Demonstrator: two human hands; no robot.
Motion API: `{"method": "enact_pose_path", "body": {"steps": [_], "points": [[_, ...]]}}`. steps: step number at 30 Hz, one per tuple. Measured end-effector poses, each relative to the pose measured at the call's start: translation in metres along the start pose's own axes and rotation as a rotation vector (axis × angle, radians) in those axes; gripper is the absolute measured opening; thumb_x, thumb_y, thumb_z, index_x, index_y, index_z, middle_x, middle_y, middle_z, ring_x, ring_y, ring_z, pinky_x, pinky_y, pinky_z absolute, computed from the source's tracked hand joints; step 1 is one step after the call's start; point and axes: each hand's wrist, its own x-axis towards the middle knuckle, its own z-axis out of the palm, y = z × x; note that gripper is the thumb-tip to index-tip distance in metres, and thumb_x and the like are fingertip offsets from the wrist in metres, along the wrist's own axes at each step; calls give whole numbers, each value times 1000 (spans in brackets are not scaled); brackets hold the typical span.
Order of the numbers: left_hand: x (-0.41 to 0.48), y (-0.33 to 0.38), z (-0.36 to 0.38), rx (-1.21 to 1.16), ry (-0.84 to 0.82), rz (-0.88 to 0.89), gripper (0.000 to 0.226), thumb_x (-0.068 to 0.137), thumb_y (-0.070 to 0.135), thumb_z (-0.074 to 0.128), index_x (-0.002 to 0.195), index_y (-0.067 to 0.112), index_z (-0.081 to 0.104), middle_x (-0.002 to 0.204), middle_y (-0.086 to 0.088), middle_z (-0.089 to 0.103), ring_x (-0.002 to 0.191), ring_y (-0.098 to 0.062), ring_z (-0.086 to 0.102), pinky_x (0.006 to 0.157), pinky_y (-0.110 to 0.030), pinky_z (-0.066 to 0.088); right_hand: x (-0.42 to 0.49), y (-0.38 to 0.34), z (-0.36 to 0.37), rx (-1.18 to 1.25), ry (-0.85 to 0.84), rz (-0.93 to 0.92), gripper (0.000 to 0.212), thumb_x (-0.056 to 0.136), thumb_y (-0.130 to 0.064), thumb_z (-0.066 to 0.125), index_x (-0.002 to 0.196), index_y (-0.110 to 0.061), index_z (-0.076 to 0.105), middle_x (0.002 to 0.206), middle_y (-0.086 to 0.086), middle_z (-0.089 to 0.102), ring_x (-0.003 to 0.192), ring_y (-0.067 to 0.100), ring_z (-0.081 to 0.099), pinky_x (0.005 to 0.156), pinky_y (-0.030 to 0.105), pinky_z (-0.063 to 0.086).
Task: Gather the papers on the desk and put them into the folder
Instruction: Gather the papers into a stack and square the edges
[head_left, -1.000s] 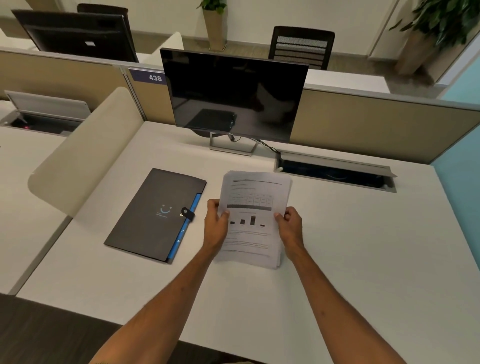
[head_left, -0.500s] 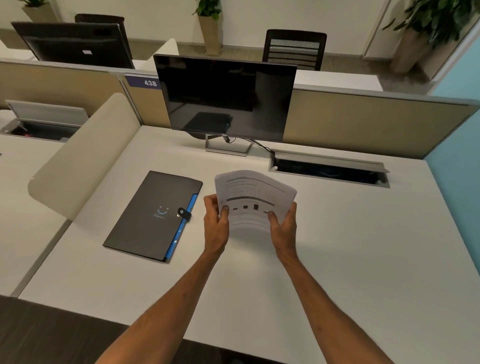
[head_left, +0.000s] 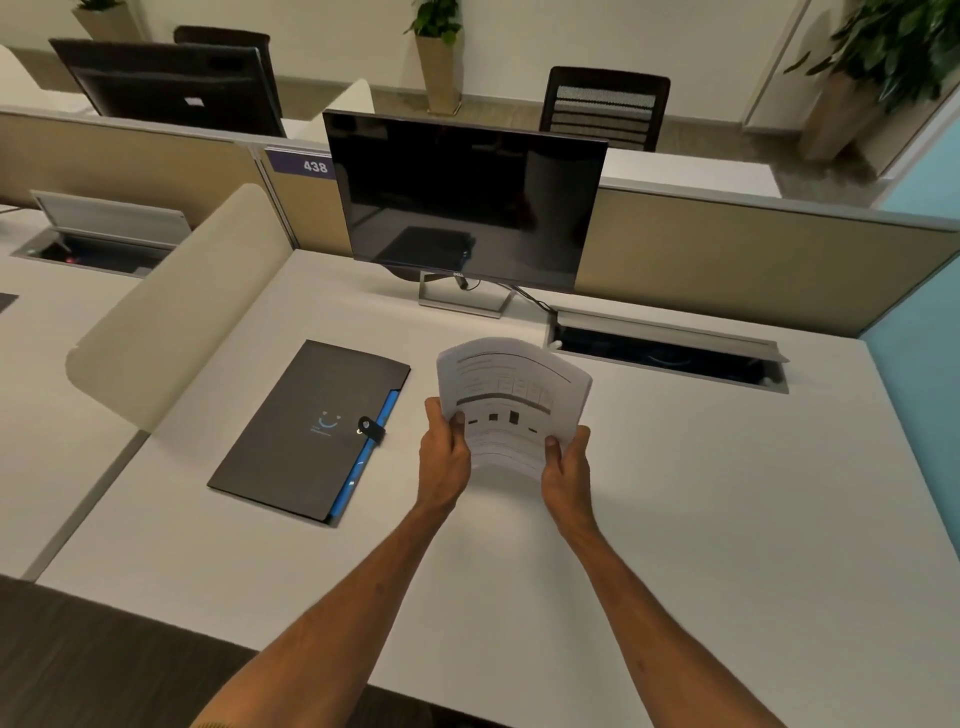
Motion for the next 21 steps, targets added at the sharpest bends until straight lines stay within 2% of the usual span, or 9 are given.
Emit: {"method": "enact_pose_path", "body": {"steps": [3, 6, 8, 11, 13, 15, 18, 21], "points": [[2, 2, -5, 36, 20, -22, 22, 118, 24, 40, 135, 10, 38, 131, -7, 70, 97, -17, 77, 79, -33, 70, 5, -2, -7, -85, 40, -39, 22, 109, -22, 53, 127, -10, 50, 124, 4, 66, 105, 18, 67, 83, 17, 61], [-3, 2, -11, 93, 42, -80, 22, 117, 26, 44, 133, 11, 40, 132, -8, 71, 99, -25, 79, 86, -45, 71, 7, -4, -13, -118, 30, -18, 14, 107, -22, 57, 112, -10, 62, 106, -1, 71, 86, 10, 69, 63, 2, 53], [-9, 0, -15, 116, 54, -112, 24, 116, 26, 46, 135, 12, 42, 132, -10, 72, 103, -31, 81, 87, -47, 70, 8, -5, -14, -132, 7, 8, 18, 107, -22, 58, 91, -14, 62, 86, -7, 68, 71, 1, 62, 55, 2, 48], [-19, -6, -22, 162, 70, -200, 26, 115, 26, 48, 137, 12, 44, 134, -11, 73, 106, -32, 81, 92, -51, 69, 9, -2, -11, -179, -38, 100, 38, 104, -19, 60, 67, -21, 51, 64, -13, 56, 57, 4, 50, 51, 11, 39], [-22, -11, -26, 196, 71, -262, 27, 115, 26, 48, 139, 13, 45, 135, -12, 74, 107, -32, 80, 95, -52, 68, 12, 4, -7, -199, -54, 192, 35, 101, -17, 61, 67, -11, 56, 62, -7, 57, 58, 13, 50, 54, 24, 39], [-22, -17, -32, 246, 56, -294, 29, 115, 26, 48, 142, 15, 47, 136, -10, 73, 111, -32, 79, 98, -51, 67, 13, 6, -1, -218, -62, 266, 31, 98, -15, 61, 68, -8, 57, 65, 0, 61, 61, 20, 53, 59, 28, 39], [-19, -28, -49, 392, 82, -304, 34, 114, 23, 48, 147, 16, 50, 145, -7, 68, 129, -31, 71, 112, -52, 59, 14, 9, 10, -258, -39, 347, 36, 95, -11, 60, 61, -15, 49, 61, 0, 57, 57, 21, 49, 54, 28, 35], [-15, -43, -74, 508, 204, -270, 32, 112, 15, 48, 143, 17, 57, 140, -7, 67, 126, -26, 67, 110, -47, 58, 14, 15, 22, -315, -44, 390, 39, 93, -7, 59, 58, -16, 47, 57, -3, 53, 52, 19, 49, 49, 24, 32]]}}
